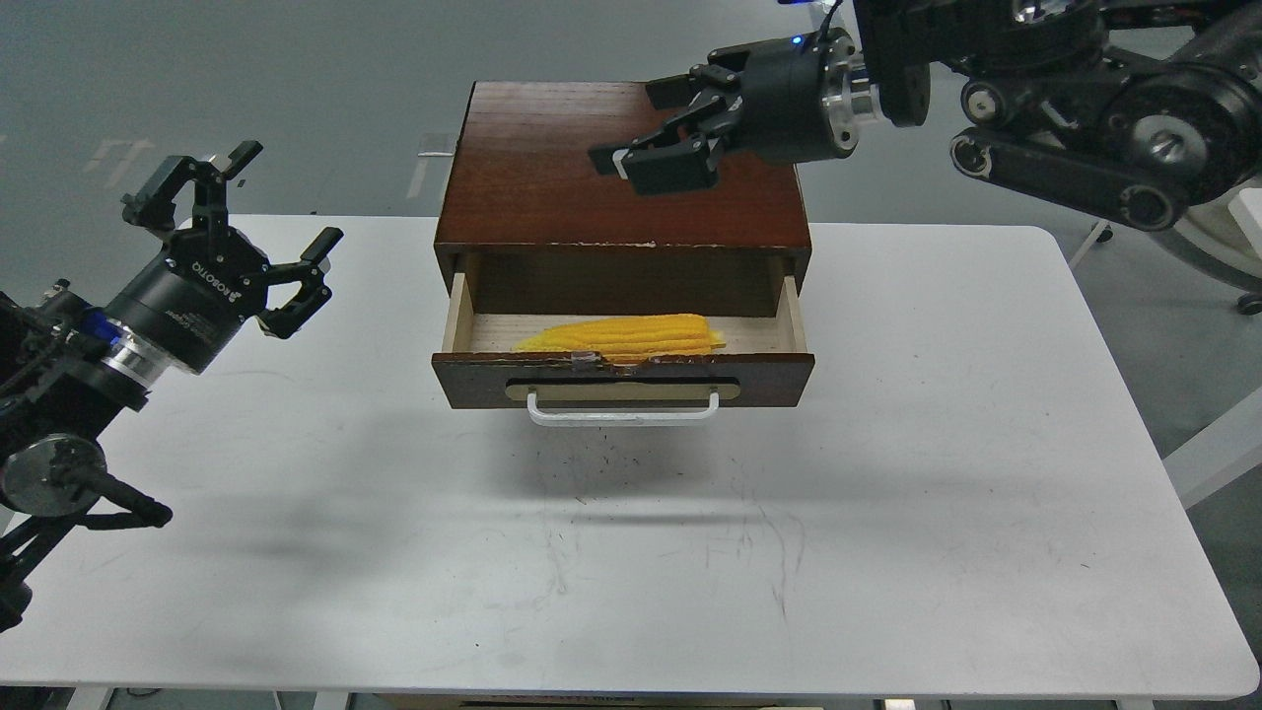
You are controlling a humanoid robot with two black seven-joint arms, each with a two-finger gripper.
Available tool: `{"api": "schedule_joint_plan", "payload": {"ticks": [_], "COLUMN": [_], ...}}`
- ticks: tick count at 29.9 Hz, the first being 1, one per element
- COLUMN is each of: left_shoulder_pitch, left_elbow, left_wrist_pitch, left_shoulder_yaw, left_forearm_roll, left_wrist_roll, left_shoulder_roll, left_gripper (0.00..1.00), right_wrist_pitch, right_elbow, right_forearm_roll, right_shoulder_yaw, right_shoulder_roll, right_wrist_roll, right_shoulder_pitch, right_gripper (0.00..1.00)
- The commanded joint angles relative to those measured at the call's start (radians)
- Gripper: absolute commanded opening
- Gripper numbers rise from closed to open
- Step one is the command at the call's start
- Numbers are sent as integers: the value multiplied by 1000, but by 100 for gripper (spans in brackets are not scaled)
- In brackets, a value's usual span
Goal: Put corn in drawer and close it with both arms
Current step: 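Withdraw the right arm up and away from the drawer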
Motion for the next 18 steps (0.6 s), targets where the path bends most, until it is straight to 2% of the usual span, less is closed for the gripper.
{"api": "schedule_joint_plan", "payload": {"ticks": [1,3,8,15,18], "left_shoulder_pitch": [1,1,1,3,3], "left_elbow": [-4,-4,-4,-4,1], "left_wrist_pitch": [0,0,0,0,0], "left_shoulder_yaw": [2,2,3,3,3], "left_forearm_roll": [0,0,0,0,-2], "left_wrist_roll": [0,0,0,-3,-9], "left_shoulder_roll": [-1,-2,-5,-1,-2], "left_gripper": [99,99,99,99,99], "right_wrist_pitch": [-1,-1,0,-8,-1], "right_elbow": [-2,-3,-6,-42,-80], "right_forearm_roll": [310,407,688,900,943], "right_shoulder_yaw": [53,90,286,600,669], "right_shoulder_roll": [-91,-119,-214,-213,-202], "right_wrist_roll": [0,0,0,0,0], "right_shoulder_pitch": [-88,-131,-375,-766,-867], "right_gripper": [95,95,96,96,96]}}
